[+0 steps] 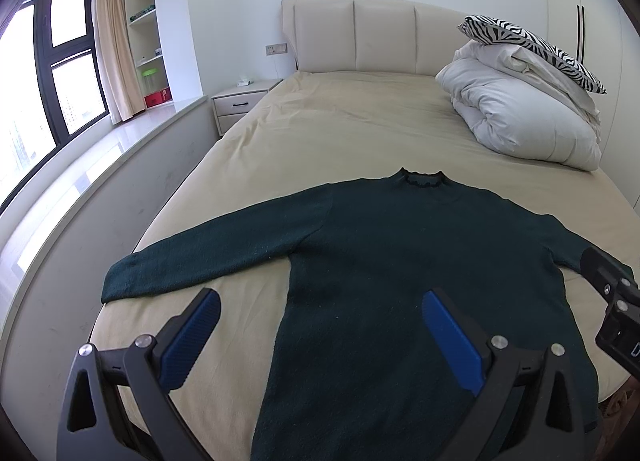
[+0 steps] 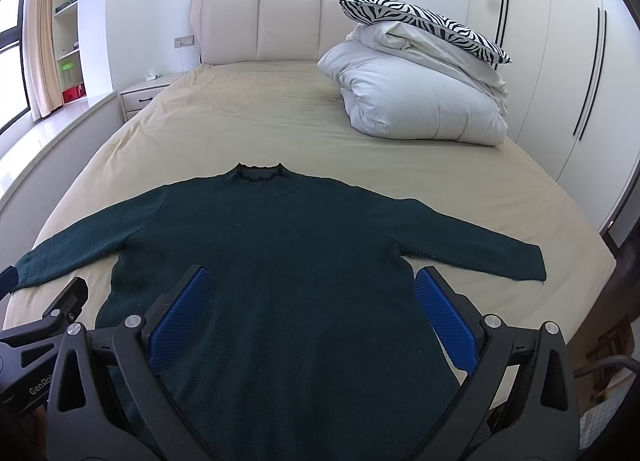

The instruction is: Fold small clothes

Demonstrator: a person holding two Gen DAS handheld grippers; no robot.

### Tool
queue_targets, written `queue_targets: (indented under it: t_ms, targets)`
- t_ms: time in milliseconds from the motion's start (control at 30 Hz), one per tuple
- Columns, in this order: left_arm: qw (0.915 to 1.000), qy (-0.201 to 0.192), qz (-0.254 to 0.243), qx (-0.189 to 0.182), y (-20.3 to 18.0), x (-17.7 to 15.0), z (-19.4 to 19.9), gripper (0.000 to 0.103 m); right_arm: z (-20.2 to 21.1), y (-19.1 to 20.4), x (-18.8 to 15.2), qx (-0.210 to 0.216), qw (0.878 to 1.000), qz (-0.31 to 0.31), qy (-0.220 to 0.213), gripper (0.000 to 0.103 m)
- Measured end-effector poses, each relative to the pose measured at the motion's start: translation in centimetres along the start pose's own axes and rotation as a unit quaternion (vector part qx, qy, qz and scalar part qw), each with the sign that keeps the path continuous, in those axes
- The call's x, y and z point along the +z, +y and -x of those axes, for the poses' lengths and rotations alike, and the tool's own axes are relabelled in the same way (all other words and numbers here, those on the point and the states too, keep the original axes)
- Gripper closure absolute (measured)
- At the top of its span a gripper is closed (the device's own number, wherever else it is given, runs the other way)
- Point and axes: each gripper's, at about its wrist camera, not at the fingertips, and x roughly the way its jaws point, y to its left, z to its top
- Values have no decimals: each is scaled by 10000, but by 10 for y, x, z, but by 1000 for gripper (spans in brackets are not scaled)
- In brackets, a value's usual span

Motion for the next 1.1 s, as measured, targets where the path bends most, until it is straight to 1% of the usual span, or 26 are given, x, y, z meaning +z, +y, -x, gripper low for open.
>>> queue_targets:
  t_ms: [367,1100]
  targets:
    - [10000,4,-5,-1,2,-4,-3,0,-6,-3,-1,8,10000,-3,32,0]
    - [10000,30,-5,10,0,-2,-3,0,-9,-1,-2,2,10000,5,74,0]
